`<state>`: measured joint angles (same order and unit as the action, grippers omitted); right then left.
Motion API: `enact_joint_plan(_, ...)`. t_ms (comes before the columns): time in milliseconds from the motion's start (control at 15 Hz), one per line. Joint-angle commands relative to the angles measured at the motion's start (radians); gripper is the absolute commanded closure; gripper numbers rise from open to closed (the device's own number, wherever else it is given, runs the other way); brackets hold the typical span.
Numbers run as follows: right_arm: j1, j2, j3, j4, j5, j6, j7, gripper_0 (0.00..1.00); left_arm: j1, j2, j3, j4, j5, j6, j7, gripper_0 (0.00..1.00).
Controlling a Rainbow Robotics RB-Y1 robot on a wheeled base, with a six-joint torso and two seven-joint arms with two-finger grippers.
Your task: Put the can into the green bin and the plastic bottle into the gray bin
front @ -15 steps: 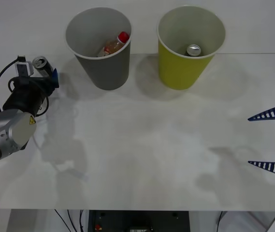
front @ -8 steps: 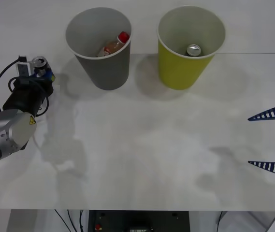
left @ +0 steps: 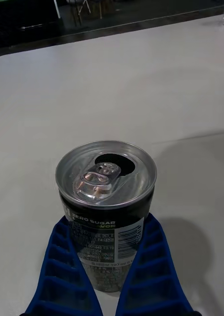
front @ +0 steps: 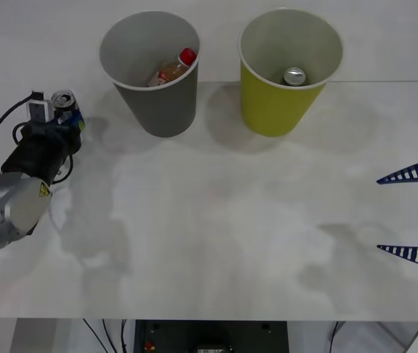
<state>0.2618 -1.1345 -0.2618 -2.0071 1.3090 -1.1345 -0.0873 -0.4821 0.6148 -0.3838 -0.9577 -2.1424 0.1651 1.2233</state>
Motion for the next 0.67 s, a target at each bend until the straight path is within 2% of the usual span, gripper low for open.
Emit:
enact_joint_plan(67,0.0,0.0,0.0,0.0,0.0,0.0,0.0,0.0,0.137,0.045,0.122,-0.236,-0.004,-0.202,-0.057,1.0)
enact_joint_plan(200,0.0,0.0,0.0,0.0,0.0,0.0,0.0,0.0,0.232,0.069,0.198,-0.392,-0.013,-0.349,-0.068,1.0)
enact_joint_plan(467,0.0,0.0,0.0,0.0,0.0,0.0,0.0,0.0,0.396,0.072,0.35,-0.656,-0.036,-0.621,-0.119,1.0)
enact_joint_plan(667,0.0,0.0,0.0,0.0,0.0,0.0,0.0,0.0,0.441,0.074,0.447,-0.783,-0.045,-0.857,-0.208,1.0)
